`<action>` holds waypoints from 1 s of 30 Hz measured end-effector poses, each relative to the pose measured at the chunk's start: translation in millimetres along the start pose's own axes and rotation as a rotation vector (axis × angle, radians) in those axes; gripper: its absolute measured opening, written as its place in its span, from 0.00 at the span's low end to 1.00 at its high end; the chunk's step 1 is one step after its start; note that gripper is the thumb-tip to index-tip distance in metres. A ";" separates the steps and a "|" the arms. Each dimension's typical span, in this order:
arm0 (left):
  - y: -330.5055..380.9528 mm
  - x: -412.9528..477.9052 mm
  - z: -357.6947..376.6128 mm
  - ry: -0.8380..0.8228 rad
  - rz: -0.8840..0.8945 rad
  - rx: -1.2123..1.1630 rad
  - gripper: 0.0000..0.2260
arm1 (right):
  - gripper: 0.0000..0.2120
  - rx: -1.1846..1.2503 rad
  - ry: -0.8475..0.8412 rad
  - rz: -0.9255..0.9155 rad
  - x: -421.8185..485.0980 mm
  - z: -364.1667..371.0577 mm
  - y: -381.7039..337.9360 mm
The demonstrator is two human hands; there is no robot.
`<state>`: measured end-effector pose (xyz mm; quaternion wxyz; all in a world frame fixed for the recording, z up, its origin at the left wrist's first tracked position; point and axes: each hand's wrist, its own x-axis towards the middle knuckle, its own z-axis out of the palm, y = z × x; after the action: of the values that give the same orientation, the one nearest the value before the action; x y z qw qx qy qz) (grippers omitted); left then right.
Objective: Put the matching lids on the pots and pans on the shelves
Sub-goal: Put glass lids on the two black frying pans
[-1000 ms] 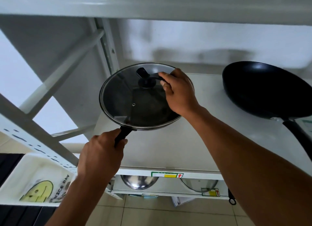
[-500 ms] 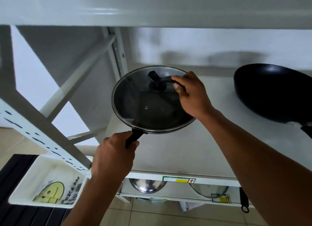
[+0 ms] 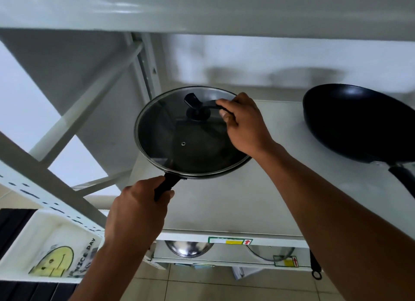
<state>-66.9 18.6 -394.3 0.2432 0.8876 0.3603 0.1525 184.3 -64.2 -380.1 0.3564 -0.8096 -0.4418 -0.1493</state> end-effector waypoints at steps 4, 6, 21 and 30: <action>-0.3 -0.1 0.8 -0.006 -0.022 0.011 0.02 | 0.15 -0.014 -0.003 -0.020 0.4 -1.6 1.9; 0.5 -0.3 0.9 -0.011 -0.030 0.015 0.02 | 0.15 -0.023 -0.004 -0.014 0.2 -1.6 2.1; 6.1 -4.2 -0.9 0.059 0.053 0.146 0.07 | 0.23 -0.116 -0.085 0.029 -13.4 -21.2 2.6; 170.3 -45.0 71.0 -0.095 0.233 -0.085 0.18 | 0.25 -0.184 0.024 0.240 -97.9 -145.4 72.2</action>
<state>29.9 -142.3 -365.7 0.2783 0.9184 0.2362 0.1526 199.0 -252.6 -364.8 0.3012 -0.8840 -0.3222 -0.1551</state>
